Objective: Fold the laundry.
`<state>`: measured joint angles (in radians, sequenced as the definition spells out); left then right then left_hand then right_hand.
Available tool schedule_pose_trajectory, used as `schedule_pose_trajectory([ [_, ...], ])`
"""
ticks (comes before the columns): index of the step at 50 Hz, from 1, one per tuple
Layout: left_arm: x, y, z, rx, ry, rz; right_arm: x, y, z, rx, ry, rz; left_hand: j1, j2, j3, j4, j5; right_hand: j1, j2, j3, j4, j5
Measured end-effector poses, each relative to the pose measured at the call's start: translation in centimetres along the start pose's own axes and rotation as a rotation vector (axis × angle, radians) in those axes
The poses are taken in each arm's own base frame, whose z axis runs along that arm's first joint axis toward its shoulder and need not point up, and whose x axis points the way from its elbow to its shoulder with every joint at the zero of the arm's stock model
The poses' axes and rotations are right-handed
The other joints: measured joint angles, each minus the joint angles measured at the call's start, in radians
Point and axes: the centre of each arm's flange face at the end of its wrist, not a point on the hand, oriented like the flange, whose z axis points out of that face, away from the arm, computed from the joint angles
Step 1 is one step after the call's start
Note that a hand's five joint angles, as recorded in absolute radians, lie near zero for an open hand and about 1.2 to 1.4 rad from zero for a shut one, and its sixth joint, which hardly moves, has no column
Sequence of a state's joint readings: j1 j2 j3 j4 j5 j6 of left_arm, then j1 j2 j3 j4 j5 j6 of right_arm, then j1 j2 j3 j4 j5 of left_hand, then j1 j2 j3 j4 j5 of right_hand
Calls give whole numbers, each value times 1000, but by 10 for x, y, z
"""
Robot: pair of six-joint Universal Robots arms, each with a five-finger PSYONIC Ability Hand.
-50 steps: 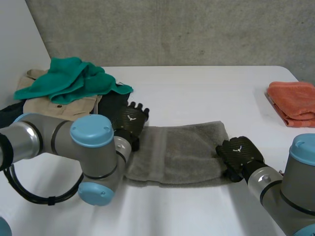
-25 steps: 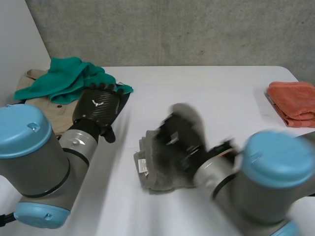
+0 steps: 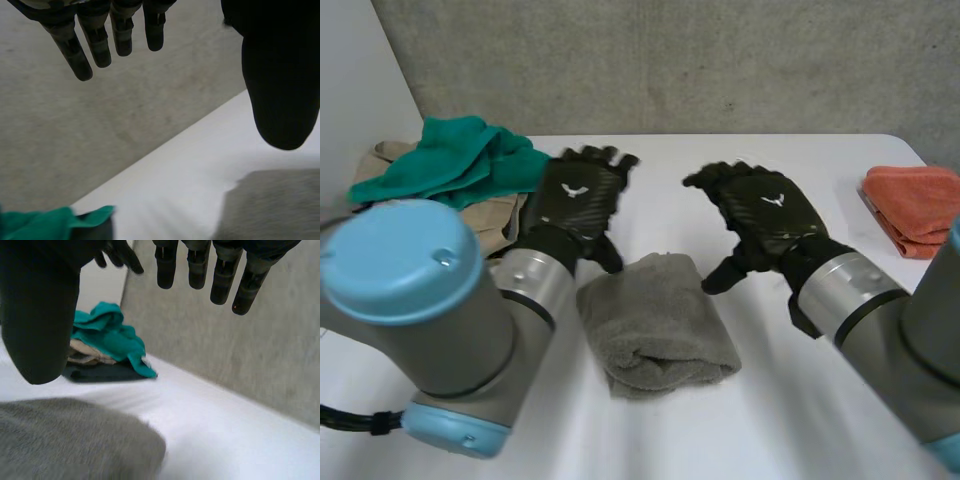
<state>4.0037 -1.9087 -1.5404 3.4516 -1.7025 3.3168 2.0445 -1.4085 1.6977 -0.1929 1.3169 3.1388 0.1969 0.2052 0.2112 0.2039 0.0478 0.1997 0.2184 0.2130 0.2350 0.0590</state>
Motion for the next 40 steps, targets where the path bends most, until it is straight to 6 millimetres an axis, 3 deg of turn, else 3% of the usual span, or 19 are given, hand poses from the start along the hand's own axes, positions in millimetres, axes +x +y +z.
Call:
schedule_pose_trajectory([
  [3,17,11,-3,-54,45,0,11,12,7,-104,7,48,0,0,0,0,0,0,0,0,0,0],
  [9,30,40,-12,-197,57,34,17,42,29,-277,-9,54,0,0,0,0,0,0,0,0,0,0],
  [16,35,77,-24,-354,30,94,21,81,52,-441,-30,53,0,0,0,0,0,0,0,0,0,0],
  [21,35,95,-27,-422,33,131,20,99,57,-491,-44,-1,0,0,0,0,0,-1,0,0,0,-5],
  [25,33,101,-27,-445,39,148,15,101,57,-492,-48,-70,0,0,0,0,0,-20,0,0,0,-5],
  [29,31,96,-23,-431,55,147,12,88,54,-451,-30,-131,0,0,0,0,0,-20,0,0,0,-5],
  [34,30,73,-16,-351,93,121,10,65,48,-357,-3,-170,0,0,0,0,0,-20,0,0,0,-5],
  [37,26,37,-11,-237,141,88,6,48,38,-257,7,-201,0,0,0,0,0,-20,0,0,0,-5],
  [40,20,15,-8,-165,179,69,-1,40,27,-193,-1,-223,0,0,0,0,0,-20,0,0,0,-5],
])
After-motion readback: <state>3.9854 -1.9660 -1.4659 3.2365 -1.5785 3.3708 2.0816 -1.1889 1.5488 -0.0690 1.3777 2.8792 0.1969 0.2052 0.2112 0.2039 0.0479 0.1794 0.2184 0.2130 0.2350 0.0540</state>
